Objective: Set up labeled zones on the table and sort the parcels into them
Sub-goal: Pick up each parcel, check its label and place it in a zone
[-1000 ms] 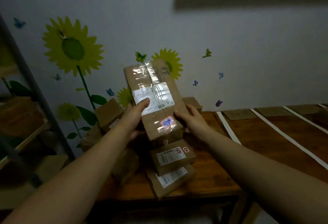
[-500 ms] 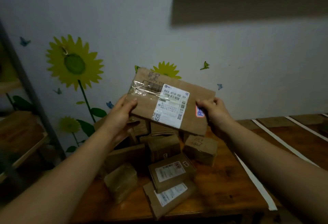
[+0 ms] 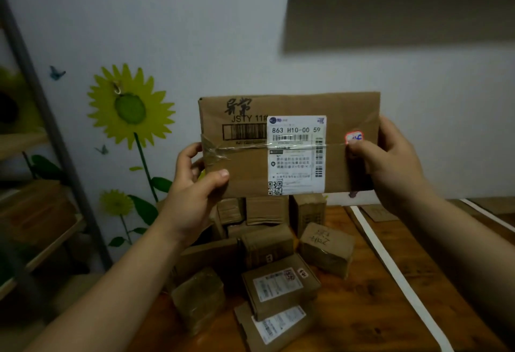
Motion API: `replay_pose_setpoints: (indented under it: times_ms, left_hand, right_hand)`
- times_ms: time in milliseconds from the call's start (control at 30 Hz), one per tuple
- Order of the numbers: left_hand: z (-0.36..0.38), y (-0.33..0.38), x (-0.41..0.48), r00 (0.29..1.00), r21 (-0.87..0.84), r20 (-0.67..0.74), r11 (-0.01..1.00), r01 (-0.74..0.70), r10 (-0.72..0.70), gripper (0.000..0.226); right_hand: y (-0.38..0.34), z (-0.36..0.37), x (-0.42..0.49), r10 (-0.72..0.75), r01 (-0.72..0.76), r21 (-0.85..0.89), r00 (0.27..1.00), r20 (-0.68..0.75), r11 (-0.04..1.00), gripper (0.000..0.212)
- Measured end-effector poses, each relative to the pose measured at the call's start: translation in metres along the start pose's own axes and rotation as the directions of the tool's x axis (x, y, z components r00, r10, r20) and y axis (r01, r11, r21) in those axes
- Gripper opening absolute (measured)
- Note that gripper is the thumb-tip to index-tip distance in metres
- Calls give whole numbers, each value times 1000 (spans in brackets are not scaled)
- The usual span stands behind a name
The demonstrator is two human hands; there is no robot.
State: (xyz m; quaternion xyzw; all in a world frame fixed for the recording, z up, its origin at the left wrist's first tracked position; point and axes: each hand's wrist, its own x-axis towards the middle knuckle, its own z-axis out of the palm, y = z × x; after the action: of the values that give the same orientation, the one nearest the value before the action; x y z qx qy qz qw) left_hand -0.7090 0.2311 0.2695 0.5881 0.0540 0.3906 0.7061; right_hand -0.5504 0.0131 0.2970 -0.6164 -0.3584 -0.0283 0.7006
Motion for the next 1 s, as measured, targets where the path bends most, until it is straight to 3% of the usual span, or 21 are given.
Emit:
replay_pose_setpoints:
  times_ms: [267, 433, 533, 700, 867, 1000]
  left_hand:
    - [-8, -11, 2, 998, -30, 8, 998, 58, -57, 47]
    - [2, -33, 9, 983, -39, 44, 983, 180, -178, 46]
    - [27, -56, 15, 969, -58, 67, 968, 244, -240, 49]
    - [91, -99, 9, 930, -30, 118, 935, 352, -347, 55]
    - [198, -133, -6, 909, -19, 189, 924, 382, -372, 38]
    - [302, -167, -22, 878, 58, 281, 920, 388, -388, 42]
  right_hand:
    - [10, 8, -13, 31, -32, -10, 996, -88, 999, 43]
    - [25, -3, -20, 82, -96, -137, 991, -102, 986, 39]
    - [34, -28, -25, 179, -188, -221, 982, -60, 957, 48]
    - [46, -97, -36, 342, -348, -236, 937, -66, 907, 70]
    - [58, -201, -42, 326, -365, -234, 926, -190, 901, 69]
    - [59, -301, -55, 257, -359, -302, 909, -329, 883, 66]
